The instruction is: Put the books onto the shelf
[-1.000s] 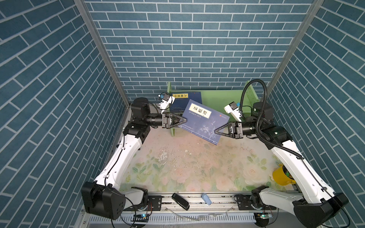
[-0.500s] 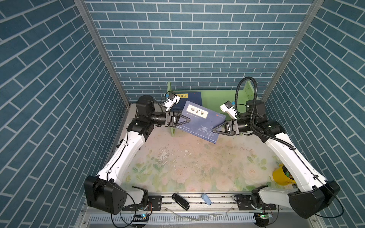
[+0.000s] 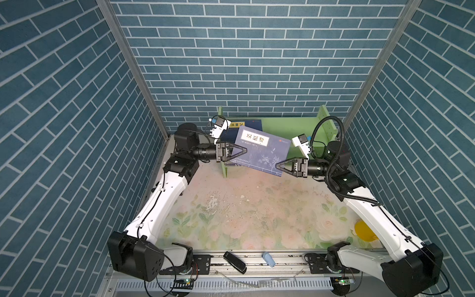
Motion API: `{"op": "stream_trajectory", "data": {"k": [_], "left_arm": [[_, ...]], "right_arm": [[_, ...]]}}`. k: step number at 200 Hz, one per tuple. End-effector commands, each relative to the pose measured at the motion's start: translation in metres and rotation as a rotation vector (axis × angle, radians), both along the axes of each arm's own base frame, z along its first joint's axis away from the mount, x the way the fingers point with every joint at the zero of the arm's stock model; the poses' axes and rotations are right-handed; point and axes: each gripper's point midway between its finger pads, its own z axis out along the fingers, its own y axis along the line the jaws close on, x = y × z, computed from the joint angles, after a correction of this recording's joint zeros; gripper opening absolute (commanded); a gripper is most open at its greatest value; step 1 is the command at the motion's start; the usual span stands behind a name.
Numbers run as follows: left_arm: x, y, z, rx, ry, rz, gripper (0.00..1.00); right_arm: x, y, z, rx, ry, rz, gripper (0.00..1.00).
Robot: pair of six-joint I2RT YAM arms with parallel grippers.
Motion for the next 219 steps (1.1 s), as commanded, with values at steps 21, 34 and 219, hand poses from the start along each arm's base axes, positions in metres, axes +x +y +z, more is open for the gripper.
{"op": "stream_trajectory", "data": {"k": [21,34,219], "left_arm": [[0.022,0.001,-0.005,-0.015,0.004,0.092,0.00],[0.026,0.002,-0.011,-0.008,0.021,0.115,0.00],[0.042,0.085,0.009,0.088,-0.102,0.392,0.55]], "right_arm": [[0.009,0.002,0.036,0.106,-0.065,-0.006,0.25],[0.011,0.005,0.038,0.106,-0.068,0.007,0.13],[0.126,0.003,0.022,-0.048,0.115,0.030,0.00]]}}
